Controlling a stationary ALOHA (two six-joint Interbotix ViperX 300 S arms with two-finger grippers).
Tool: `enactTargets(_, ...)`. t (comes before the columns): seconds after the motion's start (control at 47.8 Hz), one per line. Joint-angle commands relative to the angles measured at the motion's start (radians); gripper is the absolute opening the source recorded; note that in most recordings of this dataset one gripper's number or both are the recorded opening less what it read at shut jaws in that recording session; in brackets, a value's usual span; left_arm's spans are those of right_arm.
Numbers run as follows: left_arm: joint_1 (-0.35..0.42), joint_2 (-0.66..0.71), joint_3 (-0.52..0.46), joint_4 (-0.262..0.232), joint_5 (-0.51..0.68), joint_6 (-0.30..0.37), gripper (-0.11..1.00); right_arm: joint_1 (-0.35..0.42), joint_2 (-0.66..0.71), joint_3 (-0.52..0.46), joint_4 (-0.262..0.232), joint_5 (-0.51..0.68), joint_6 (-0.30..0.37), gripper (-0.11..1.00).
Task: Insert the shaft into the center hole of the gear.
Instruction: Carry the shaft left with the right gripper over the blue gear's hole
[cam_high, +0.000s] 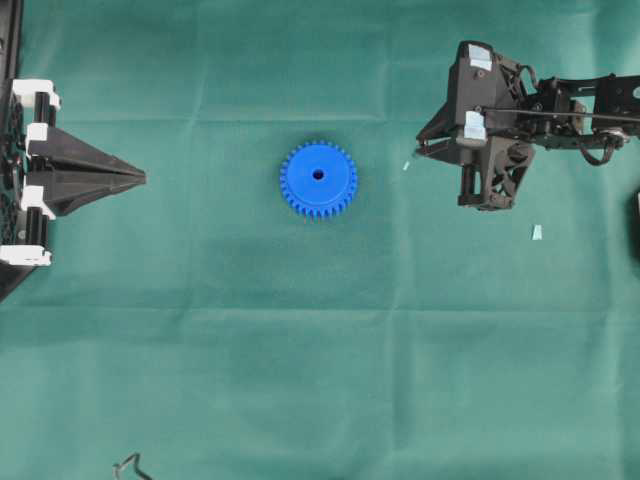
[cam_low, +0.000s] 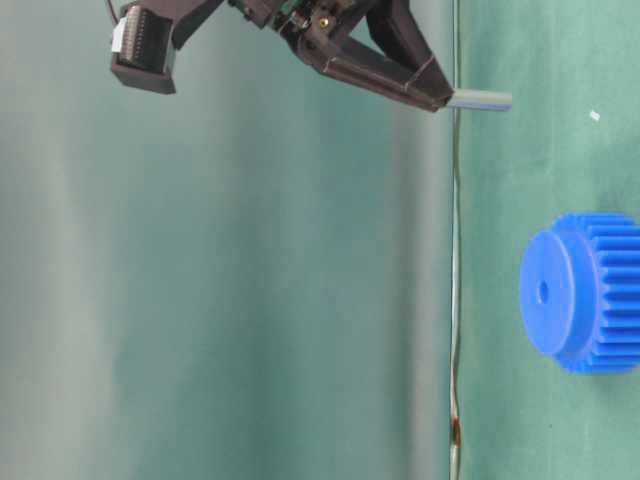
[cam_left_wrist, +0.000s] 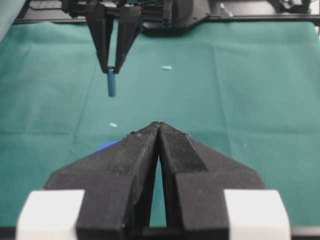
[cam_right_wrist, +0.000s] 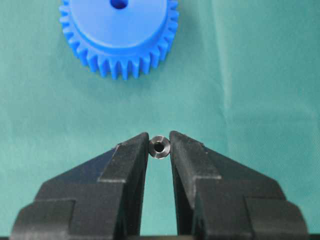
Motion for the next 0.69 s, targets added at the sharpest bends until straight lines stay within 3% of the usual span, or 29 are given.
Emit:
enactTargets(0.0, -0.003, 0.003, -0.028, 0.002, -0.005, 0.002, 0.00, 0.003, -0.003, -0.038, -0.002, -0.005, 0.005, 0.17)
enactTargets(0.669, -0.003, 0.003, -0.028, 0.002, -0.005, 0.002, 0.00, 0.081, 0.227, -0.321, 0.002, 0.002, 0.005, 0.17)
